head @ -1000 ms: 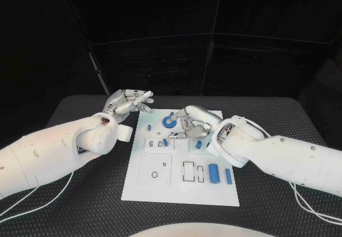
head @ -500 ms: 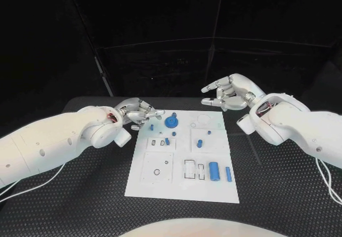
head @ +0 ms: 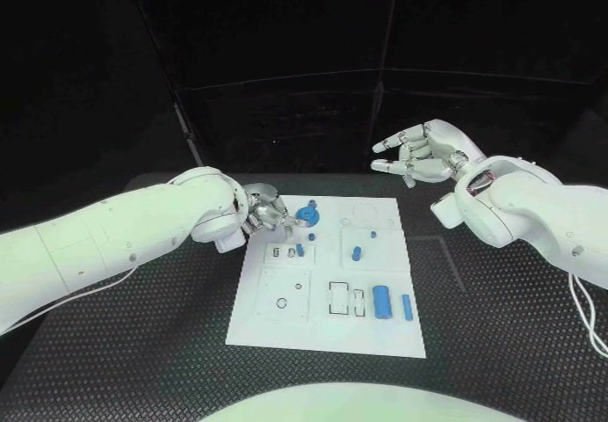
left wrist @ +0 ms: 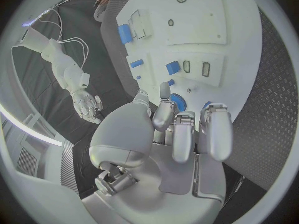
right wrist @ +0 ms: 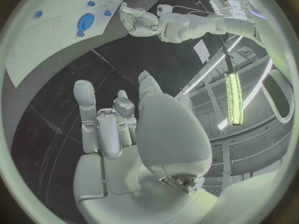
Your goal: Assemble the parts on the task board
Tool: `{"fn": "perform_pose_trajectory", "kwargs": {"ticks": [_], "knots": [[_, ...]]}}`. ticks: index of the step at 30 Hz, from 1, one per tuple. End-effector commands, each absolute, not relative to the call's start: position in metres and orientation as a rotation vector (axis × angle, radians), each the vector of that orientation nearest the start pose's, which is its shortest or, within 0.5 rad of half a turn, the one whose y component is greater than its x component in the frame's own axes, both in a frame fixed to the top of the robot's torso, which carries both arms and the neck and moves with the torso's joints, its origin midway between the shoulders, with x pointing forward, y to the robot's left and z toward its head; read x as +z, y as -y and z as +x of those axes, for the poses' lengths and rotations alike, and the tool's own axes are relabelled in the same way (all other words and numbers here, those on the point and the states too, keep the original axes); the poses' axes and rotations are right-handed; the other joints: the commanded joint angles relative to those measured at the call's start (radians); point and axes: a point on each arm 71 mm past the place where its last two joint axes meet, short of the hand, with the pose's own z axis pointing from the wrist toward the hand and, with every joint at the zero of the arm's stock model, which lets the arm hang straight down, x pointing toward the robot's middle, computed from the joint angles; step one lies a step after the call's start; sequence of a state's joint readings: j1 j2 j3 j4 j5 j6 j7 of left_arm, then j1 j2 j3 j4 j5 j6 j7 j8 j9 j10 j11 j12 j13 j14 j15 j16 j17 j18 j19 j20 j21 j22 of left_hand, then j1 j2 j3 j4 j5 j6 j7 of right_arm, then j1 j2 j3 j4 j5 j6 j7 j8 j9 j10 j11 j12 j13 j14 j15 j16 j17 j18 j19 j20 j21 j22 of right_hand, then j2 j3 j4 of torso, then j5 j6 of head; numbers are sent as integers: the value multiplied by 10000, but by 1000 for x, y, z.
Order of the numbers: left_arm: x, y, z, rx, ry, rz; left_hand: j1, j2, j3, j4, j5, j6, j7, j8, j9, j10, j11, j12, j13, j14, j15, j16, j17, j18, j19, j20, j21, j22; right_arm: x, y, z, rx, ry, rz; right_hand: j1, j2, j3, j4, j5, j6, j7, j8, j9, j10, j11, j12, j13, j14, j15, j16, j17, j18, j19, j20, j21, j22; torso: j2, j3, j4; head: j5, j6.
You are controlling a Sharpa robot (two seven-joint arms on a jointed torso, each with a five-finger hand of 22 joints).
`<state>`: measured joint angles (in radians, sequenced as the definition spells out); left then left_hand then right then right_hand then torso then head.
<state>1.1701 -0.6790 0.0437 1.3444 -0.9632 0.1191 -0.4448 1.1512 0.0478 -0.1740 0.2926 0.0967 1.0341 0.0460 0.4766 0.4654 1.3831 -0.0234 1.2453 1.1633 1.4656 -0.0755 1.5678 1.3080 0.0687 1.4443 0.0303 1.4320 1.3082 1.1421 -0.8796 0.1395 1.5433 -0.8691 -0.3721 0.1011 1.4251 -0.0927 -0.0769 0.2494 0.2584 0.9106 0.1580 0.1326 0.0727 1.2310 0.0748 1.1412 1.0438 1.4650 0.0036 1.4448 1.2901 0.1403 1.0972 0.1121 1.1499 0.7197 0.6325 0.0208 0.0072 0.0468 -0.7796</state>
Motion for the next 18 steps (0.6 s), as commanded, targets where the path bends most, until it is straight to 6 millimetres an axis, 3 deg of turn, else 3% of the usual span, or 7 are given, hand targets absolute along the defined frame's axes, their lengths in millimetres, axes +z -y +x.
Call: {"fn": "perform_pose_trajectory", "kwargs": {"ticks": [1, 18], "knots": [[-227, -177, 513, -4686, -23485, -2250, -134, 19, -125, -3, -89, -114, 4, 68, 101, 19, -6, 61, 12, 1052, -58, 30, 2628, -161, 67, 5, 69, 80, -139, 218, 497, 10757, -15255, 4157, -68, 70, -82, 0, 51, 80, -10, 48, 10, 29, -43, -50, -17, 422, -76, -51, -25, 164, -20, -54, -70, -28, -11, 19, 9, 13, -18], [-234, -153, 521, -3980, -24421, -1064, -296, 48, -342, -4, -290, -329, 43, 143, 312, -170, 30, -125, -208, 1052, -31, 30, 2628, -118, -66, 26, -33, -98, -141, 212, 500, 10628, -15420, 4157, -88, 86, -174, 43, 66, 75, -17, 72, 5, 35, -52, -72, -56, 389, -86, -148, -191, 191, -92, -66, -172, -199, 30, -6, 0, 72, -117]]}}
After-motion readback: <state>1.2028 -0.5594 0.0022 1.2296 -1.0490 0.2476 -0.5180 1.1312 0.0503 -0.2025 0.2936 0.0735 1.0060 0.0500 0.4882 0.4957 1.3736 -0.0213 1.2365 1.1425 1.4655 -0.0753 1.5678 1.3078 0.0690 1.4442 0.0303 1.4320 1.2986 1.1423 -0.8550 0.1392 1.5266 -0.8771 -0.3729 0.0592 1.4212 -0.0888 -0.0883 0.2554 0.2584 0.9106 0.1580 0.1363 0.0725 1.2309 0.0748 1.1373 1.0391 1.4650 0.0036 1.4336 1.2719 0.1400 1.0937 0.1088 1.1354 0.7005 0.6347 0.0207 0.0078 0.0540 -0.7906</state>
